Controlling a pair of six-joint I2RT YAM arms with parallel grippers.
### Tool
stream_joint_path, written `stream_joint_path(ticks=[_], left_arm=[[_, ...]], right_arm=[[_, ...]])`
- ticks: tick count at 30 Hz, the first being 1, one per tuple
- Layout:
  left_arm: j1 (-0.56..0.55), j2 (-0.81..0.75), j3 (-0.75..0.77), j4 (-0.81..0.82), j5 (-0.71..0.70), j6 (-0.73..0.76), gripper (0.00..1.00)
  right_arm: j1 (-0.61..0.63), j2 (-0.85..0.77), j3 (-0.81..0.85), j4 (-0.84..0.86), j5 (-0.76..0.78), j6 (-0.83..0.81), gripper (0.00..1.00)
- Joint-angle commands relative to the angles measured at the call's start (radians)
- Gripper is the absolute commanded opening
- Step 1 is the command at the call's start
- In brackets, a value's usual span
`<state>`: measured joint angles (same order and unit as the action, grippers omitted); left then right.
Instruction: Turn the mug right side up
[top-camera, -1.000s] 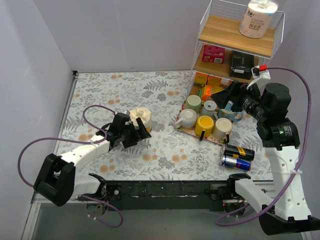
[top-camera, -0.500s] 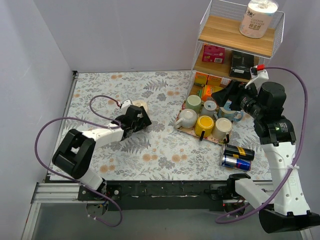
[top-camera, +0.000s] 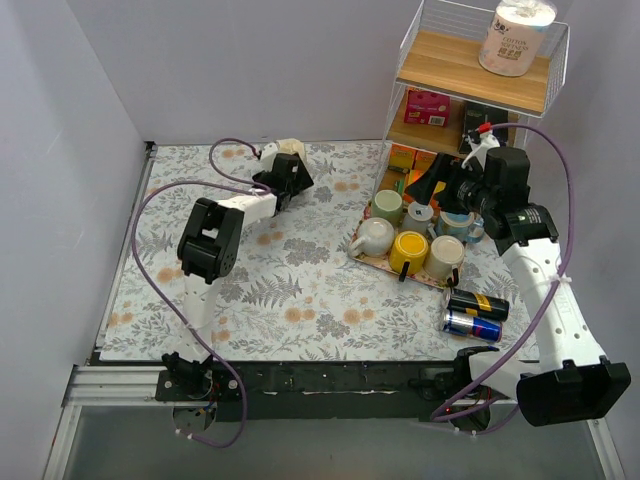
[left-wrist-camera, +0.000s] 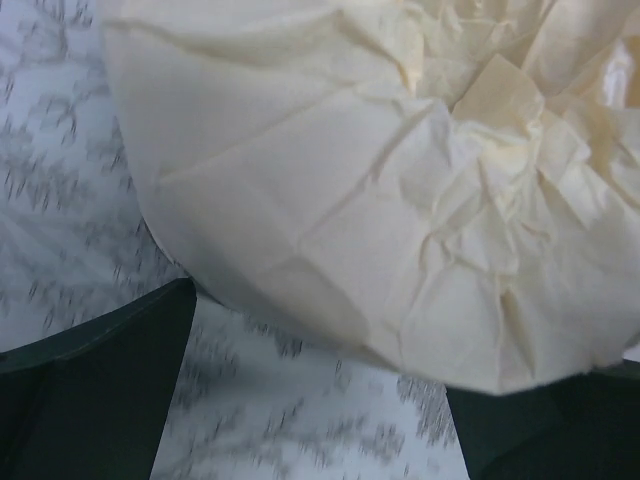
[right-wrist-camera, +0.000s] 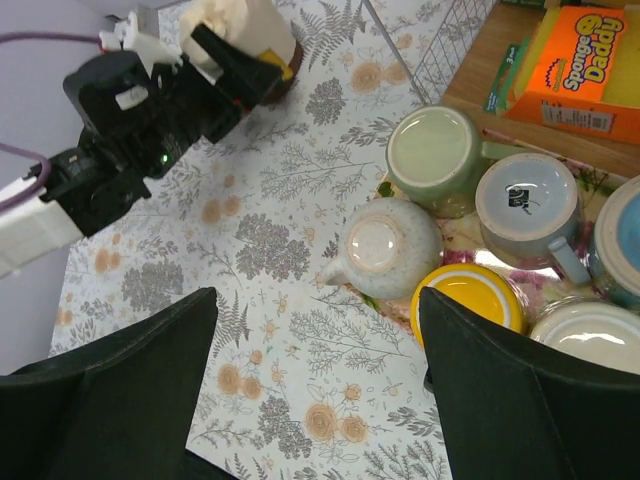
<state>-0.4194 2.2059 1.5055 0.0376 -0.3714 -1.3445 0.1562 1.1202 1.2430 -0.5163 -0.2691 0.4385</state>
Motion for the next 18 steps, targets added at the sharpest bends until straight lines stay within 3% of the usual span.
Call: stream_joint_path(ticks=[1, 4, 8, 9, 18], left_arm=[[0.06, 0.136, 0.244, -0.079, 0.008, 0.036, 0.98], [0.074, 0.218, 0.361, -0.104, 0.017, 0.037, 0.98], [0.073, 0.195, 0.346, -0.099, 0.038, 0.039, 0.98], [0.071, 0.155, 0.326, -0.094, 0.043, 0.041, 0.98], [0.007, -0.211, -0.044, -0.074, 0.094, 0.048, 0.98]], right_arm=[[0.023, 0.024, 0.003, 0.032, 0.001, -0.015, 0.88], [0.034, 0.047, -0.013, 0.025, 0.011, -0.018, 0.88], [0.048, 0.081, -0.011, 0.004, 0.04, -0.026, 0.94], [0.049, 0.085, -0.011, 0.001, 0.063, -0.024, 0.98], [0.098, 0.087, -0.014, -0.059, 0.227, 0.014, 0.98]])
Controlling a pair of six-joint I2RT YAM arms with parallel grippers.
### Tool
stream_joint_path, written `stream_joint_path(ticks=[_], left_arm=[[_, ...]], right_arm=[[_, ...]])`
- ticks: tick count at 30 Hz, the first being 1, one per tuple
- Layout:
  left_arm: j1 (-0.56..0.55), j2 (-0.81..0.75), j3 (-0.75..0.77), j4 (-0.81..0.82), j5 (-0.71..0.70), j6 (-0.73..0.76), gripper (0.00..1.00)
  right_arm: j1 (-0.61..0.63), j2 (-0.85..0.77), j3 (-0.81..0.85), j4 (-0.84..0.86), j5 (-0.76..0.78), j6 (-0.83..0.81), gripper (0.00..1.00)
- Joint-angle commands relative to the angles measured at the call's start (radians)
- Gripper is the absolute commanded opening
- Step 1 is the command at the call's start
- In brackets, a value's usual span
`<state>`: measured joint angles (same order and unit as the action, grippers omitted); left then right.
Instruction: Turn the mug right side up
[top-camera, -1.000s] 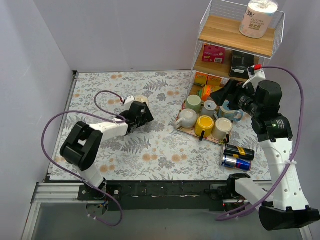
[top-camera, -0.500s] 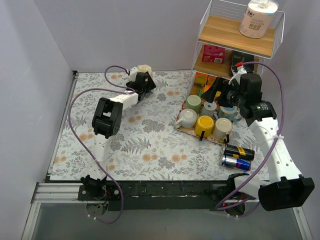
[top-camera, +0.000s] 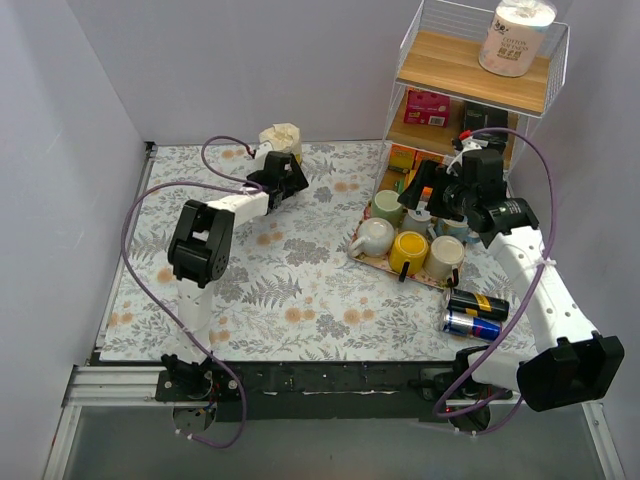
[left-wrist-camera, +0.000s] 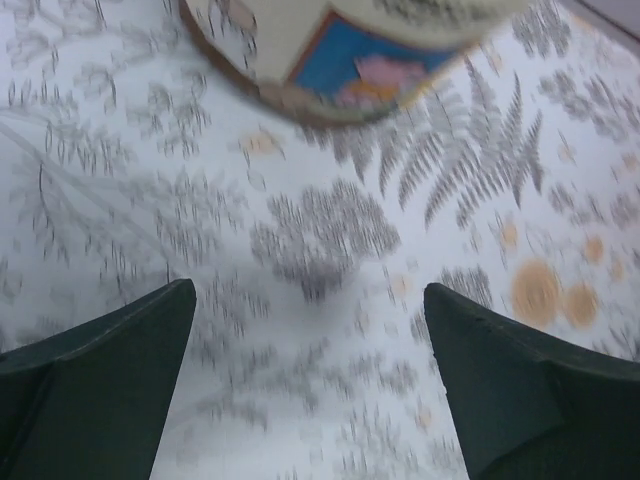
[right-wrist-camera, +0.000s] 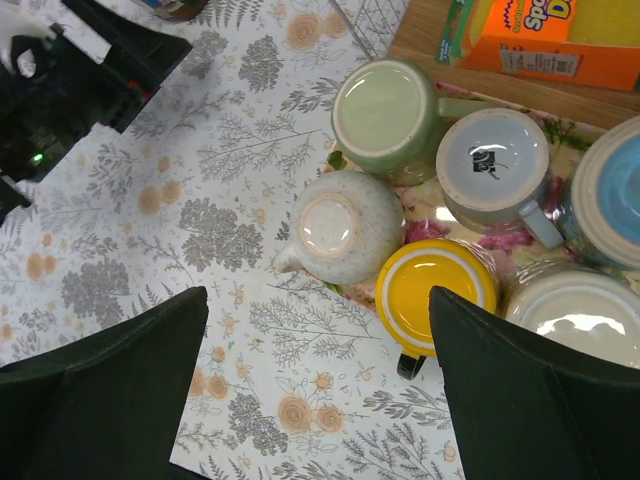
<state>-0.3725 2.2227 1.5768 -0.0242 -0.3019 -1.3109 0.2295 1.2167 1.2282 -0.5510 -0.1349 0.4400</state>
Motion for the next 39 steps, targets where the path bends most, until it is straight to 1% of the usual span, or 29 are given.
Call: stream_joint_path(ticks=[1, 2, 3, 4, 5, 7, 8, 9, 11, 12, 17, 19, 21, 23, 25, 26, 27, 29, 32, 33, 36, 39], left_arm=[[-0.048, -0.262, -0.139, -0.017, 0.027, 0.018, 0.98], [-0.052, -0.331, -0.159, -0.022, 0.038, 0.016, 0.98], [-0.054, -0.362, -0.199, -0.034, 0.073, 0.018, 0.98], [-0.057, -0.394, -0.214, -0.045, 0.079, 0.021, 0.98], [-0.062, -0.456, -0.231, -0.058, 0.078, 0.021, 0.98], [-0.063, -0.52, -0.277, -0.105, 0.101, 0.016, 0.98], [-0.065, -0.55, -0.299, -0.111, 0.112, 0.012, 0.98], [-0.066, -0.616, -0.32, -0.118, 0.121, 0.007, 0.98], [-0.065, -0.678, -0.385, -0.125, 0.162, -0.004, 0.98], [-0.065, -0.742, -0.405, -0.134, 0.171, -0.007, 0.98], [-0.068, -0.906, -0.494, -0.163, 0.277, -0.001, 0.98], [-0.066, -0.978, -0.515, -0.181, 0.294, 0.01, 0.98], [-0.066, -1.021, -0.54, -0.203, 0.328, 0.015, 0.98], [-0.066, -1.07, -0.561, -0.215, 0.343, 0.013, 0.98], [-0.066, -1.103, -0.569, -0.221, 0.353, 0.013, 0.98], [-0.066, -1.109, -0.572, -0.224, 0.354, 0.012, 0.98], [-0.066, -1.115, -0.577, -0.226, 0.356, 0.012, 0.98], [-0.066, -1.123, -0.574, -0.236, 0.354, 0.009, 0.98], [-0.066, -1.126, -0.566, -0.253, 0.354, 0.009, 0.98], [-0.066, -1.127, -0.561, -0.258, 0.351, 0.009, 0.98], [-0.068, -1.132, -0.563, -0.272, 0.348, 0.012, 0.98], [-0.066, -1.144, -0.569, -0.272, 0.333, 0.012, 0.98]], right_arm=[[0.034, -0.008, 0.007, -0.041, 0.109, 0.016, 0.98], [0.066, -0.009, 0.008, -0.046, 0.127, 0.016, 0.98], [0.088, -0.009, 0.011, -0.053, 0.191, 0.02, 0.98], [0.111, -0.002, 0.01, -0.073, 0.223, 0.029, 0.97], [0.166, 0.003, 0.007, -0.079, 0.257, 0.06, 0.97], [0.235, 0.018, -0.007, -0.079, 0.354, 0.1, 0.95], [0.314, 0.026, -0.028, -0.076, 0.391, 0.136, 0.94], [0.353, 0.032, -0.038, -0.067, 0.465, 0.15, 0.91], [0.43, 0.066, -0.05, -0.085, 0.546, 0.202, 0.89], [0.441, 0.073, -0.056, -0.114, 0.584, 0.232, 0.88], [0.45, 0.075, -0.124, -0.181, 0.707, 0.273, 0.84], [0.449, 0.063, -0.166, -0.181, 0.713, 0.275, 0.84], [0.45, 0.058, -0.215, -0.155, 0.696, 0.281, 0.8], [0.45, 0.07, -0.236, -0.156, 0.707, 0.322, 0.79], [0.45, 0.093, -0.262, -0.153, 0.724, 0.362, 0.75], [0.45, 0.102, -0.271, -0.142, 0.733, 0.371, 0.74], [0.45, 0.118, -0.28, -0.112, 0.738, 0.373, 0.7], [0.45, 0.142, -0.285, -0.089, 0.751, 0.382, 0.65], [0.45, 0.196, -0.265, -0.099, 0.777, 0.402, 0.62], [0.45, 0.217, -0.262, -0.102, 0.779, 0.408, 0.59], [0.45, 0.236, -0.256, -0.109, 0.79, 0.434, 0.54], [0.449, 0.241, -0.254, -0.112, 0.807, 0.45, 0.5]])
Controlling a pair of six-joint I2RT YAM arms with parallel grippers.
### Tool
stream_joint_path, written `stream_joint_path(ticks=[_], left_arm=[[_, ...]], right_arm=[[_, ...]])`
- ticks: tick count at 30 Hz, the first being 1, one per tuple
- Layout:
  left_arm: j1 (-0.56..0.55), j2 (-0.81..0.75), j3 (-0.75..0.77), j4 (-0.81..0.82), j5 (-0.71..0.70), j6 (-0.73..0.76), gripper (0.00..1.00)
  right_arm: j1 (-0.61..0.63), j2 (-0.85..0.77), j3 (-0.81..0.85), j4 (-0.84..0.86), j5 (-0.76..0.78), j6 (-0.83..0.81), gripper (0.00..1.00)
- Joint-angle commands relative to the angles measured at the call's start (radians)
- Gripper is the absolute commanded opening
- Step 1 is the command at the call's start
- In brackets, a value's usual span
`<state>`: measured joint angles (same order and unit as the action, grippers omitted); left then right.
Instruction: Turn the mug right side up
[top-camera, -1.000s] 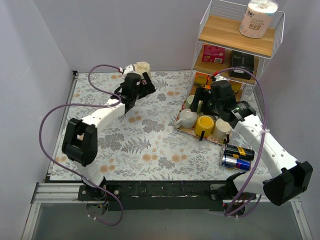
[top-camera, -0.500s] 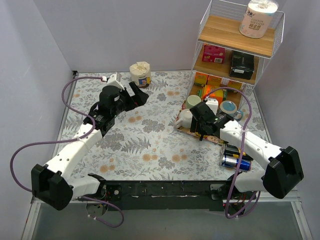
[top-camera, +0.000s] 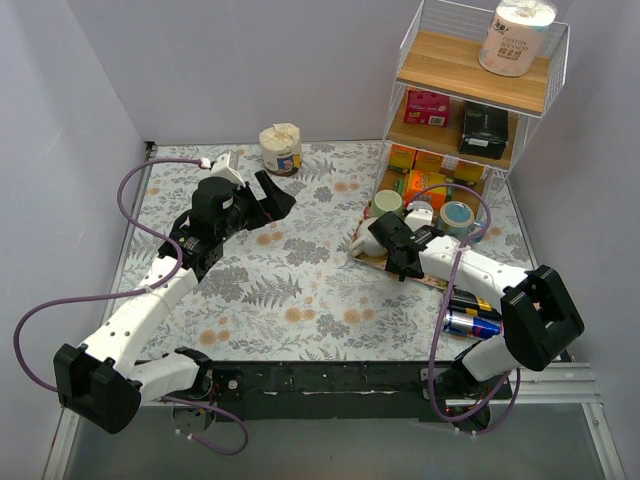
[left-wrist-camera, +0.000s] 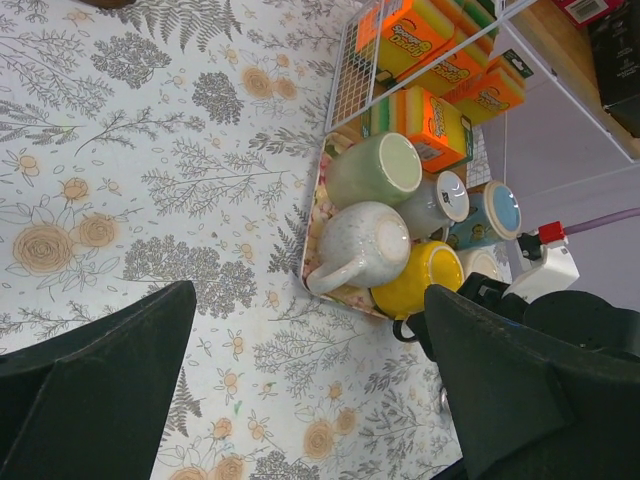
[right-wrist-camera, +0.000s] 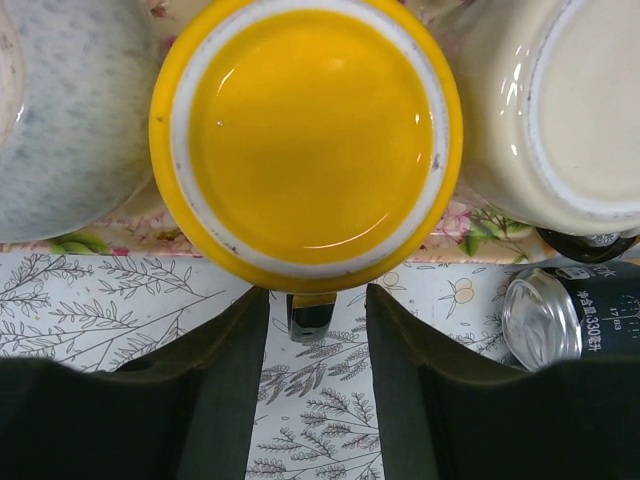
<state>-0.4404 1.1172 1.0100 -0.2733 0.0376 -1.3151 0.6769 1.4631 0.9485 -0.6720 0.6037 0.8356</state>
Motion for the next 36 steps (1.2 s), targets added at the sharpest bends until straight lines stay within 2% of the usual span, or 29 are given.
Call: stream_joint_path(ticks=[1, 10, 13, 14, 16, 22, 26, 36], left_arm=[[0.002, -0.045, -0.013, -0.023, -0.024, 0.001, 0.98], [0.002, -0.141, -0.082, 0.089, -0.076, -0.023, 0.98], [0.002, -0.142, -0.08, 0.085, -0.082, -0.013, 0.98], [0.002, -0.14, -0.079, 0.082, -0.084, -0.013, 0.98], [0.002, -0.14, -0.076, 0.08, -0.076, -0.013, 0.98], [0.002, -0.149, -0.079, 0.08, -0.07, -0.026, 0.98], [0.002, -0.152, -0.08, 0.08, -0.059, -0.032, 0.98], [0.002, -0.137, -0.077, 0.103, 0.005, -0.072, 0.98]], right_arm=[[0.003, -0.004, 0.029, 0.005, 0.074, 0.06, 0.49], [0.003, 0.023, 0.032, 0.005, 0.085, 0.06, 0.37], [0.003, 0.023, 0.032, 0.011, 0.084, 0.05, 0.24], [0.003, 0.023, 0.032, 0.014, 0.082, 0.042, 0.14], [0.003, 0.019, 0.033, 0.015, 0.074, 0.033, 0.01], [0.003, -0.033, 0.033, 0.012, 0.036, 0.002, 0.01], [0.003, -0.124, 0.05, -0.007, 0.013, -0.001, 0.01], [0.003, -0.288, 0.203, -0.127, -0.041, 0.033, 0.01]])
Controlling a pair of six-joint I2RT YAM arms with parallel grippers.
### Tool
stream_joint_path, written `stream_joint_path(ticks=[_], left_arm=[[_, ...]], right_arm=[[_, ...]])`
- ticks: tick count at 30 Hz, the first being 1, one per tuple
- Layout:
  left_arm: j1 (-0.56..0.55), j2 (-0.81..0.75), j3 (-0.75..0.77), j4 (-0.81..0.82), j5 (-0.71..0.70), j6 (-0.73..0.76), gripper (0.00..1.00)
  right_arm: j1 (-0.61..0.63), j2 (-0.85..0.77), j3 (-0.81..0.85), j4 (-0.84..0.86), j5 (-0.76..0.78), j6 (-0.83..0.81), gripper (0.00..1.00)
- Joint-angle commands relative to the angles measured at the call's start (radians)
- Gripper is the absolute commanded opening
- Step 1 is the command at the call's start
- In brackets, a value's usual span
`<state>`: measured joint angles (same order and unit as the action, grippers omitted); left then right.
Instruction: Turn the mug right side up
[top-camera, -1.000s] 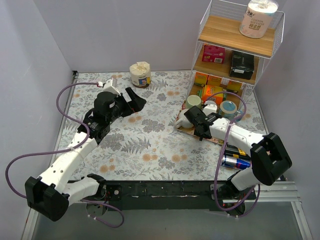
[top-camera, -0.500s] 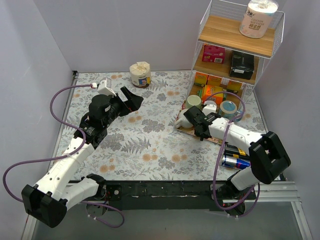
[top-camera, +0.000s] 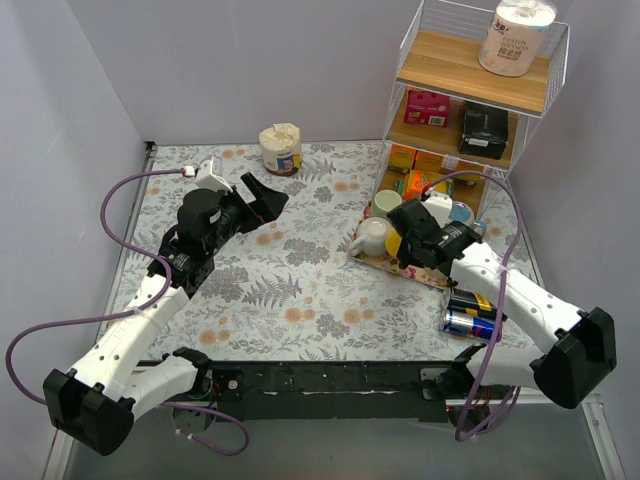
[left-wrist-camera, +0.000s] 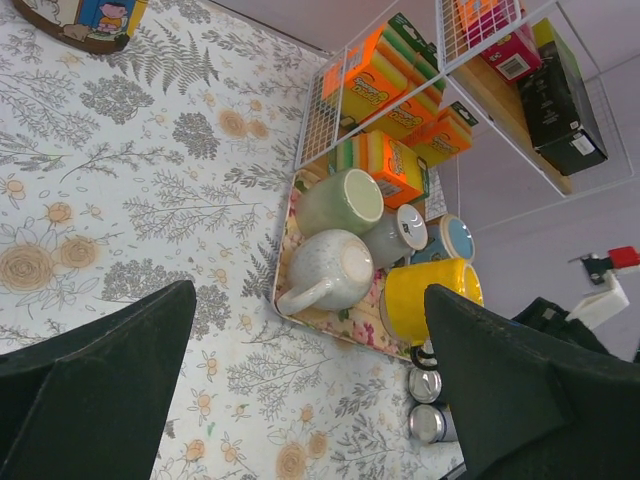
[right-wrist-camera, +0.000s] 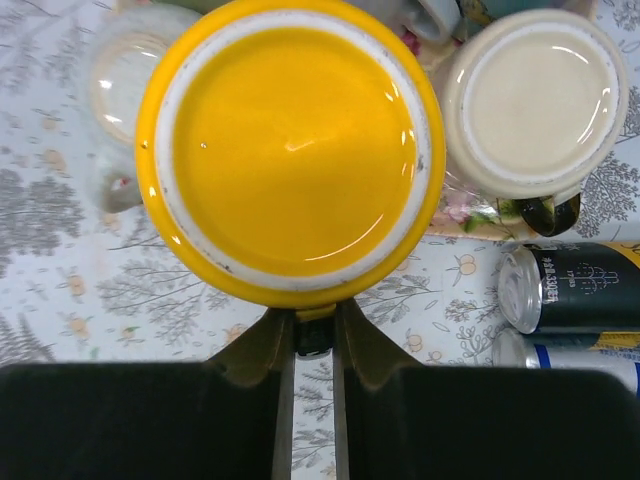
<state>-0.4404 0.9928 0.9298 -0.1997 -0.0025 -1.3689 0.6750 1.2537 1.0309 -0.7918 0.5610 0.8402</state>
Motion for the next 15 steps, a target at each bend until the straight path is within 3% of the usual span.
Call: stream_joint_path(ticks=[1, 9, 15], left_arm=[[0.002, -0.011, 0.003, 0.031, 0.052, -0.021, 0.98], [0.0, 0.026, 0.011, 0.12, 0.286, -0.05, 0.98], [0.002, 0.041, -0.04, 0.37, 0.528, -0.169, 0.98]], right_arm=[[0.005, -0.089, 0.147, -0.004, -0.009, 0.028, 0.01], [0.005, -0.203, 0.213, 0.285, -0.249, -0.041, 0.01], [0.005, -0.194, 0.251, 0.529, -0.417, -0.009, 0.01]])
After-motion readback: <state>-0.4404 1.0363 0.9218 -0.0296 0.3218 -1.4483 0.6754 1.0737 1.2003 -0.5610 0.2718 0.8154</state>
